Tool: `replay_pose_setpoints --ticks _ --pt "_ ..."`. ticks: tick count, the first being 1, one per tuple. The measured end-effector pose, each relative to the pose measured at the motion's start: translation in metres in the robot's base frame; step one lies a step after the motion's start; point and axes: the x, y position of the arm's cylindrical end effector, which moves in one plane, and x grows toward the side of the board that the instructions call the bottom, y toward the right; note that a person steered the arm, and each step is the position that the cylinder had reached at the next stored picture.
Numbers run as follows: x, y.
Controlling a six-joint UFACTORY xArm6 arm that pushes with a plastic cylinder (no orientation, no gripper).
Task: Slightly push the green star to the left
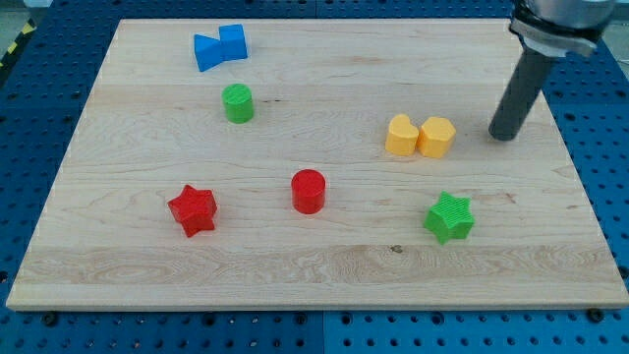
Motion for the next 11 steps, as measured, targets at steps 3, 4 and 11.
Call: replay_pose_setpoints --ticks 3,4,11 --pt "0.103 -0.004" --pt "0.125 -0.008" --pt "0.14 -0.136"
